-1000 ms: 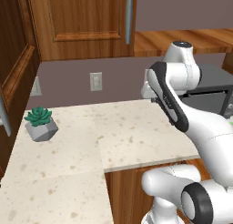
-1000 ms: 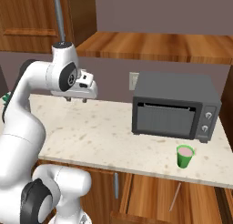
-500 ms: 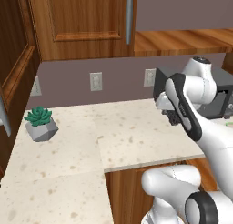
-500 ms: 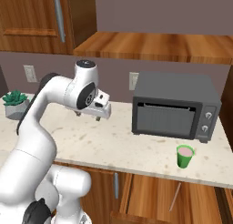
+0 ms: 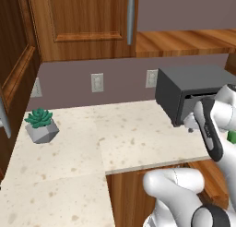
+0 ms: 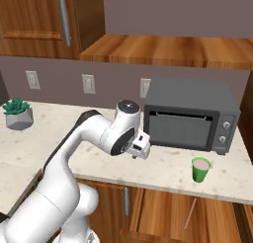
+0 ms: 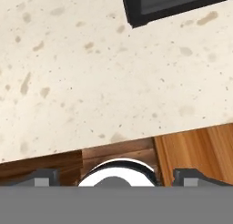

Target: Pick up the straw from the right drawer and put it inside the smoothie cup.

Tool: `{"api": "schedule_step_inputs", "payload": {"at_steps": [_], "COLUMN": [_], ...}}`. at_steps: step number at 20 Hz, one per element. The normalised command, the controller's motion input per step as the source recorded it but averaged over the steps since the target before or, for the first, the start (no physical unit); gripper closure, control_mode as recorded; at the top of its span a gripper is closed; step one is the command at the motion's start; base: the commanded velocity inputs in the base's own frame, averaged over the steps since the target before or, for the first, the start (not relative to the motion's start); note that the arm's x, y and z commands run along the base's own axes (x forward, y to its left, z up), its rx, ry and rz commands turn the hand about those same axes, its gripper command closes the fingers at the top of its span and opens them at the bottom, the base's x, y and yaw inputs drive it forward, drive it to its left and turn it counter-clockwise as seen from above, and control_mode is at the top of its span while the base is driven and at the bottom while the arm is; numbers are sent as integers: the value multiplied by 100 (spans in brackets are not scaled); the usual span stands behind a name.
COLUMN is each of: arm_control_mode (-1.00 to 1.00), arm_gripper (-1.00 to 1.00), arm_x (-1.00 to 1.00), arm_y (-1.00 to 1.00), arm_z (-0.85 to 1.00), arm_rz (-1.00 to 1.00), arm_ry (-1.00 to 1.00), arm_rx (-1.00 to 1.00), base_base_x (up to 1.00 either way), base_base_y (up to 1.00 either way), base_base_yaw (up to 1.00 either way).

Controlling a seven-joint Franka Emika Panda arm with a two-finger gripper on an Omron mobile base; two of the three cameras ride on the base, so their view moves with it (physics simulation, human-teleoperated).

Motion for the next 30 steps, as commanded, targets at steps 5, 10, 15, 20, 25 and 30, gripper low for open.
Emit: {"api": "schedule_step_inputs", "payload": {"at_steps": [5, 10, 15, 20, 25, 30], "arm_control_mode": [-100, -100, -100, -100, -100, -100], "arm_gripper": [-100, -100, -100, -100, -100, -100], "arm_x": [-23, -4, -7, -7, -8, -14], "arm_y": [-81, -71, -44, -38, -22, -4], "arm_z": [-15, -57, -64, -62, -83, -71], "arm_rz": [-6, -2, 0, 0, 0, 0], "arm_ry": [-1, 9, 7, 12, 15, 15], "arm_rx": [0, 0, 0, 0, 0, 0], "base_base_x": [0, 0, 0, 0, 0, 0], "base_base_y": [0, 0, 0, 0, 0, 0], "base_base_yaw": [0, 0, 0, 0, 0, 0]}}
